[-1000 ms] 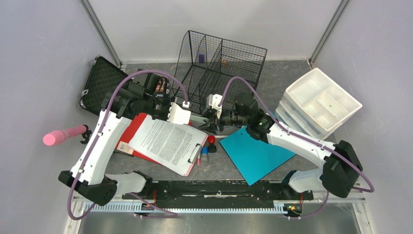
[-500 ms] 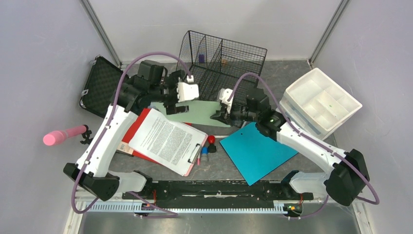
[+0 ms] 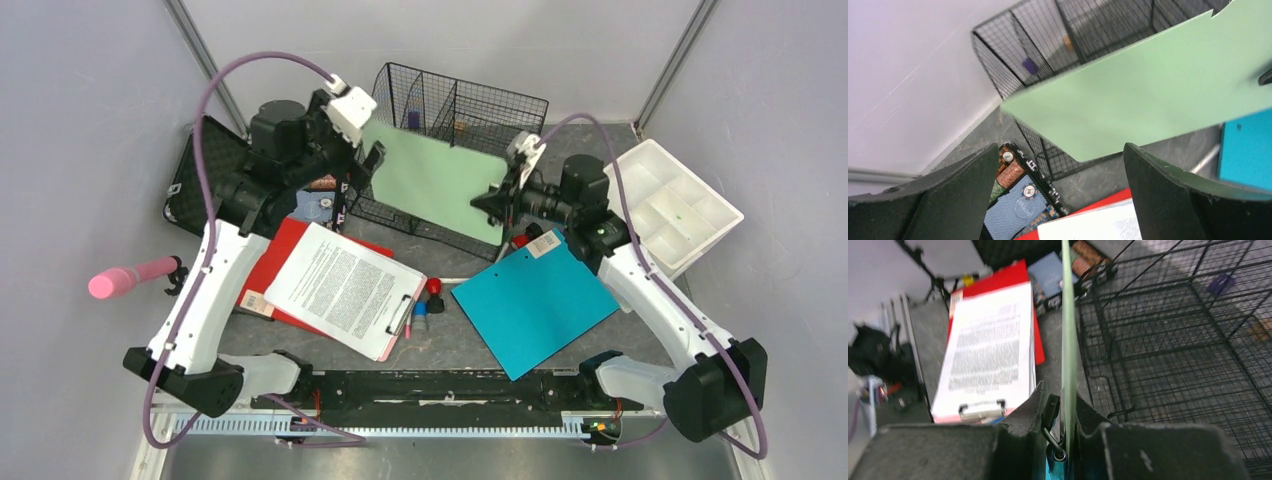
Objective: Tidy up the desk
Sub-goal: Pick up the folder from the center of the board.
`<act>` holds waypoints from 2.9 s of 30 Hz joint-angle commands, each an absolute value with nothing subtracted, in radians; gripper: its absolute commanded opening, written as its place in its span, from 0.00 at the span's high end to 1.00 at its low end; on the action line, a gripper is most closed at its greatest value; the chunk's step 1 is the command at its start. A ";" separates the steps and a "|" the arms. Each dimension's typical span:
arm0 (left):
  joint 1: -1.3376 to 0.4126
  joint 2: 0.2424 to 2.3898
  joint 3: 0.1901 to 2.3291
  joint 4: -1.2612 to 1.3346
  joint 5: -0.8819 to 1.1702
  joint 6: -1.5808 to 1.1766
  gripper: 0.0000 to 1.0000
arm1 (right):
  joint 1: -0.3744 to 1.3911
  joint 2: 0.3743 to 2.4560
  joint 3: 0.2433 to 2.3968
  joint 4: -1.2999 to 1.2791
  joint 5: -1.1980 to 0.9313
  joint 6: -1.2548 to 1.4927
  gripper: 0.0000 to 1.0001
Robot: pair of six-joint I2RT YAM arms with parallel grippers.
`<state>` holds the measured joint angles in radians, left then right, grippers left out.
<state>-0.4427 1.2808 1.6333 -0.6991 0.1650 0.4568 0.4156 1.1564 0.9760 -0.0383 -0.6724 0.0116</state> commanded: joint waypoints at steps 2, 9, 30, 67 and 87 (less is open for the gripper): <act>-0.420 1.204 1.683 -0.552 0.046 0.080 0.00 | 0.304 1.213 1.085 0.297 -0.727 0.443 1.00; -0.407 1.130 1.472 -0.420 0.098 -0.183 0.00 | 0.225 1.257 0.995 0.702 -0.732 0.885 1.00; -0.434 1.322 1.067 0.586 0.634 -0.861 0.00 | 0.152 1.165 0.680 1.214 -0.609 1.337 1.00; -0.330 1.251 1.182 0.285 0.951 -0.720 0.98 | -0.044 1.050 0.789 0.728 -0.704 0.910 0.09; -0.347 1.248 1.377 -0.528 1.071 -0.043 0.98 | 0.172 1.090 0.907 0.536 -0.906 0.603 0.02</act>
<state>-0.3332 1.2411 1.3045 -0.3981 1.0046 -0.2131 0.1337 1.0988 0.8562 0.6422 -0.9085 0.7647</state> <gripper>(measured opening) 0.042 0.979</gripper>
